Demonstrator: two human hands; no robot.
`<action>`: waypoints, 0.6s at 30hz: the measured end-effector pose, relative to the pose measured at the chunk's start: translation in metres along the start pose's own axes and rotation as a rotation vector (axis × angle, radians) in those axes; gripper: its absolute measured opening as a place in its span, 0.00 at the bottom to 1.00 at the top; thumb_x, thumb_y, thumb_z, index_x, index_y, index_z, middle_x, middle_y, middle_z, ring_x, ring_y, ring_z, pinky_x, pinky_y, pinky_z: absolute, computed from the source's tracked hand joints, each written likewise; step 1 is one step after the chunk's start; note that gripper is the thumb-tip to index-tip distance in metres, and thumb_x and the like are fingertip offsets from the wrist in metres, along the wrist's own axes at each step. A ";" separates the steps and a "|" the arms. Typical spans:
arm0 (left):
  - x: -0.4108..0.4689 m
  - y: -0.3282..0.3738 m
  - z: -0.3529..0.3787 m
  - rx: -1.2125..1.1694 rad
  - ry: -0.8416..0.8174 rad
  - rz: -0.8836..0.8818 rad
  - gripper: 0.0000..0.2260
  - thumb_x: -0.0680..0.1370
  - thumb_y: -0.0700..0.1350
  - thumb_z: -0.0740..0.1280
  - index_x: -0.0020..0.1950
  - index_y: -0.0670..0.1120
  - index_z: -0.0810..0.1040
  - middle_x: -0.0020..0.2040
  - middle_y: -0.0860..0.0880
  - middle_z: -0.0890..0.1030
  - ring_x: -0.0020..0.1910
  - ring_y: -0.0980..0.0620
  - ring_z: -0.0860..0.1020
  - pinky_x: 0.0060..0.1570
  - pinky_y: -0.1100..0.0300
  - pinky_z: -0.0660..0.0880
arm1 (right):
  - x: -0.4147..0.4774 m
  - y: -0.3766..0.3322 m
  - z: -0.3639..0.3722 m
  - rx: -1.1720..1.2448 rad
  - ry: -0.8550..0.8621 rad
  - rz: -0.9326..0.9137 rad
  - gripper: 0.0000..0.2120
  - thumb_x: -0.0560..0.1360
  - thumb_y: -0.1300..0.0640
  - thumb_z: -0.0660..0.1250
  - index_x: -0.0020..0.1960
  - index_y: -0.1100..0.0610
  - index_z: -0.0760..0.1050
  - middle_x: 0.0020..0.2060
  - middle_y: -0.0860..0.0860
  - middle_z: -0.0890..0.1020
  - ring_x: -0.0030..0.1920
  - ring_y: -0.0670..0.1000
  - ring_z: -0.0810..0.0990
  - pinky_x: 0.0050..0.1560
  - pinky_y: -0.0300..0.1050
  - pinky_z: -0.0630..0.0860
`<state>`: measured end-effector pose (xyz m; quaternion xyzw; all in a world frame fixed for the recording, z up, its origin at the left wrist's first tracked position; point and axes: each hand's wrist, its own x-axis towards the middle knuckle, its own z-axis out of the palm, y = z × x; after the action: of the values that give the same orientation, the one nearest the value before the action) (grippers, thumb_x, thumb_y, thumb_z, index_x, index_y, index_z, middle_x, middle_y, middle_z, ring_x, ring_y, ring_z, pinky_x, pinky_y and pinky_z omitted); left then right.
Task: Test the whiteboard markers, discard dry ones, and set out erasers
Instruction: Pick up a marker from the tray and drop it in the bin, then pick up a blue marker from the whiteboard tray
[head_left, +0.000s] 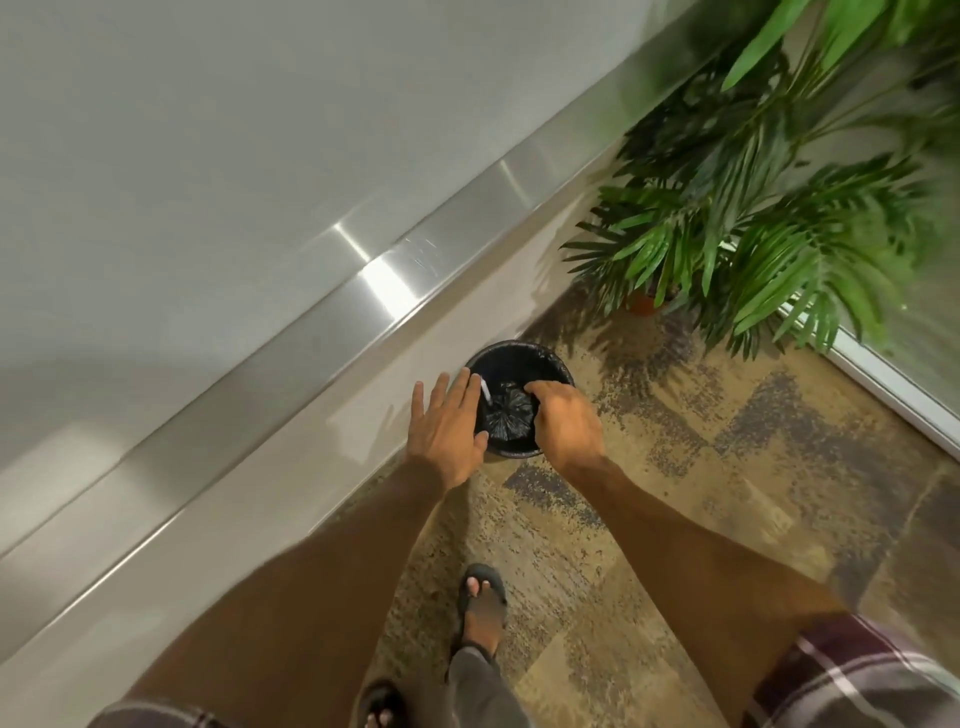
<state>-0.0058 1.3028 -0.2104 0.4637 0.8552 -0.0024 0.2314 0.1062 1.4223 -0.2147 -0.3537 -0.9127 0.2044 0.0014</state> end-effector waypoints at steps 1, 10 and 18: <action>-0.008 0.001 -0.008 0.002 0.007 0.004 0.34 0.81 0.53 0.60 0.80 0.47 0.45 0.80 0.47 0.47 0.79 0.46 0.45 0.76 0.43 0.41 | -0.006 -0.006 -0.006 -0.002 0.006 -0.004 0.20 0.72 0.71 0.62 0.62 0.60 0.75 0.54 0.56 0.82 0.55 0.56 0.79 0.55 0.50 0.76; -0.113 0.005 -0.083 0.059 0.084 0.038 0.32 0.83 0.54 0.57 0.80 0.47 0.43 0.80 0.47 0.45 0.79 0.46 0.44 0.76 0.43 0.41 | -0.078 -0.083 -0.073 -0.121 0.059 -0.108 0.19 0.76 0.58 0.64 0.65 0.62 0.72 0.60 0.57 0.78 0.60 0.58 0.75 0.62 0.53 0.71; -0.228 -0.004 -0.137 0.146 0.193 0.037 0.32 0.83 0.58 0.55 0.80 0.48 0.44 0.80 0.47 0.45 0.79 0.45 0.44 0.75 0.41 0.41 | -0.157 -0.161 -0.121 -0.165 0.185 -0.167 0.16 0.78 0.49 0.58 0.62 0.57 0.70 0.56 0.53 0.77 0.58 0.56 0.74 0.60 0.51 0.70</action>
<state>0.0431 1.1500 0.0019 0.4930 0.8624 -0.0160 0.1137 0.1380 1.2585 -0.0211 -0.2929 -0.9486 0.0944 0.0734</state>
